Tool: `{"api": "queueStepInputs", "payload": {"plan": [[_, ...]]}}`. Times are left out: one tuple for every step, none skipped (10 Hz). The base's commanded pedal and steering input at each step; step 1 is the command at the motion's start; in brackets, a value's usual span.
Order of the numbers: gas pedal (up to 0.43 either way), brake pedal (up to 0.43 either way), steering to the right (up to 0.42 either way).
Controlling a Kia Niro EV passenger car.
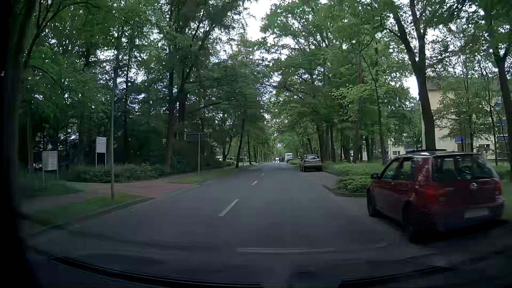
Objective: Follow the waypoints while adhering to traffic rules and regulations
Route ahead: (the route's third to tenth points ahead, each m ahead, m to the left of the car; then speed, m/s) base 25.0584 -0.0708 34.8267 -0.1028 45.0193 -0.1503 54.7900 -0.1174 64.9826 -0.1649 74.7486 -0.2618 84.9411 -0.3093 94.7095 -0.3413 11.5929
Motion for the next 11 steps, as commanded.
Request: {"api": "queueStepInputs", "payload": {"plan": [[0.228,0.006,0.001],[0.228,0.006,0.001],[0.228,0.006,0.002],[0.228,0.006,0.004],[0.228,0.006,0.004],[0.228,0.006,0.004],[0.228,0.006,0.004],[0.22,0.006,0.004],[0.22,0.006,0.004],[0.197,0.006,0.004],[0.189,0.006,0.004]]}}
